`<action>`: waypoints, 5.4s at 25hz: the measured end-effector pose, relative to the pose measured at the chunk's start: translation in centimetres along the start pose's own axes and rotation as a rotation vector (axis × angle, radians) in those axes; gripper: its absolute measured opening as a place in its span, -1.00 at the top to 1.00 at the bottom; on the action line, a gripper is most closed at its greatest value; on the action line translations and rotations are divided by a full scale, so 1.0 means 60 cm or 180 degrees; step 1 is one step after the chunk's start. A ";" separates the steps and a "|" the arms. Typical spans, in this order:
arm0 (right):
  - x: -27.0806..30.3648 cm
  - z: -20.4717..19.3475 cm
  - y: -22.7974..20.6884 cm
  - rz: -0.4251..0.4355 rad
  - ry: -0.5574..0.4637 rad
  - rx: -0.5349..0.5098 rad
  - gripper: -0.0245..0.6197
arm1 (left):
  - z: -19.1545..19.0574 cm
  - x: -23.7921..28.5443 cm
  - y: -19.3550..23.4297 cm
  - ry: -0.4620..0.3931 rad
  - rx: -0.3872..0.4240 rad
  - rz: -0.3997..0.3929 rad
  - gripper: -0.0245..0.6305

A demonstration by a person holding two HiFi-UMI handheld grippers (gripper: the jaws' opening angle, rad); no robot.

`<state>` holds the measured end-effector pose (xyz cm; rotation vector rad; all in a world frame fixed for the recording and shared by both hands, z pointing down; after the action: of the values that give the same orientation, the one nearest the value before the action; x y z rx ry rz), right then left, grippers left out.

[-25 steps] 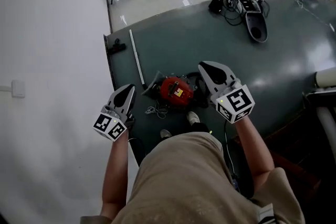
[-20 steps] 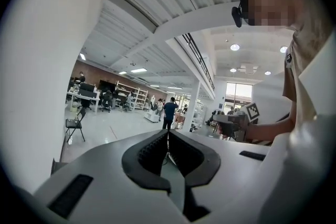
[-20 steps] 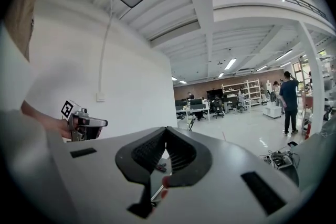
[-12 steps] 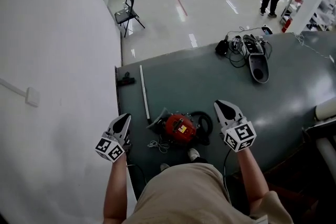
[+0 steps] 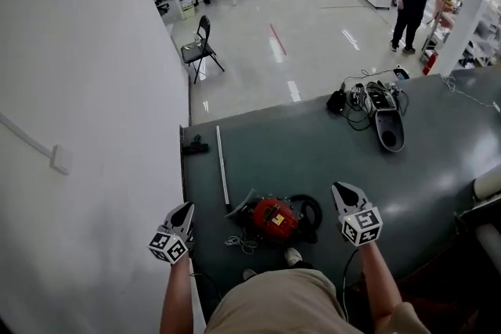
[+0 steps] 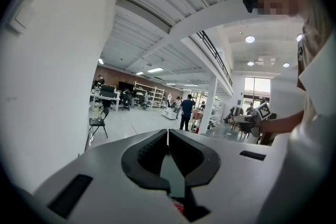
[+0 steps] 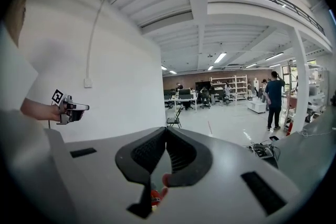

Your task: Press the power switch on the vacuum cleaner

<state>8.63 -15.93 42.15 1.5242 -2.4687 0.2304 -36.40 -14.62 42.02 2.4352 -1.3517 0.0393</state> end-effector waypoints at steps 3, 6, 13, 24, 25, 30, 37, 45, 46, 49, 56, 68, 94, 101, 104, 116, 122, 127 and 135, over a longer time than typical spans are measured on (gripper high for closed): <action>0.013 -0.032 0.013 0.0044 0.0129 0.0065 0.89 | -0.023 -0.011 0.023 0.0064 -0.0033 0.0049 0.91; 0.024 -0.058 0.031 0.0221 0.0288 0.0104 0.89 | -0.040 -0.014 0.032 0.0141 -0.0025 0.0087 0.91; 0.031 -0.060 0.070 0.0427 0.0096 0.0395 0.83 | -0.083 -0.029 0.044 0.0300 -0.0037 0.0074 0.91; 0.068 -0.085 0.147 0.0544 0.0131 0.0438 0.64 | -0.147 -0.032 0.051 0.0402 -0.0159 -0.0018 0.89; 0.073 -0.086 0.154 0.0545 0.0125 0.0420 0.64 | -0.150 -0.027 0.051 0.0403 -0.0174 -0.0046 0.89; 0.084 -0.092 0.179 0.0562 0.0134 0.0300 0.64 | -0.170 0.006 0.014 0.0482 -0.0198 -0.0264 0.79; 0.089 -0.103 0.202 0.0617 0.0171 0.0303 0.64 | -0.199 0.057 -0.061 0.0673 -0.0166 -0.0562 0.77; 0.090 -0.119 0.205 0.0691 0.0230 0.0333 0.64 | -0.226 0.107 -0.140 0.0889 -0.0052 -0.0817 0.77; 0.090 -0.122 0.203 0.0699 0.0236 0.0339 0.64 | -0.229 0.113 -0.148 0.0907 -0.0050 -0.0837 0.77; 0.092 -0.133 0.202 0.0738 0.0261 0.0329 0.64 | -0.236 0.130 -0.171 0.0941 -0.0054 -0.0888 0.77; 0.097 -0.155 0.180 0.0771 0.0330 0.0182 0.64 | -0.255 0.182 -0.215 0.1002 -0.0092 -0.0867 0.77; 0.126 -0.174 0.152 0.1020 0.0331 -0.0011 0.64 | -0.283 0.255 -0.263 0.0838 -0.0238 -0.0713 0.77; 0.177 -0.145 0.076 0.1203 0.0580 -0.0194 0.65 | -0.263 0.318 -0.320 0.0997 -0.0189 -0.0598 0.77; 0.180 -0.141 0.034 0.1136 0.0585 -0.0222 0.65 | -0.259 0.356 -0.338 0.1053 -0.0167 -0.0730 0.77; 0.192 -0.132 0.032 0.1112 0.0581 -0.0232 0.65 | -0.251 0.370 -0.332 0.1105 -0.0157 -0.0760 0.77; 0.159 -0.178 0.011 0.0950 0.0624 -0.0030 0.65 | -0.271 0.377 -0.347 0.0988 -0.0130 -0.0819 0.77; 0.148 -0.180 0.009 0.0864 0.0678 -0.0138 0.65 | -0.237 0.326 -0.306 0.0762 -0.0209 -0.0633 0.77; 0.130 -0.159 0.028 0.0947 0.0668 -0.0474 0.89 | -0.228 0.295 -0.293 0.0703 -0.0252 -0.0504 0.77; 0.144 -0.190 0.068 0.1054 0.0616 -0.0543 0.89 | -0.281 0.271 -0.282 0.0854 -0.0311 -0.0547 0.77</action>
<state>2.50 -18.65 55.44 0.9739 -2.4969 0.2053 -11.15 -14.43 56.02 2.3549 -1.0032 0.2417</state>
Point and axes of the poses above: the fingertips, and each gripper's own axes: x forward along the fingers, y to its left, z out of its top, the point moved 2 cm from there along -x, backward along the fingers, and after that the axes turned 4 degrees about -x, right-handed, at the moved point
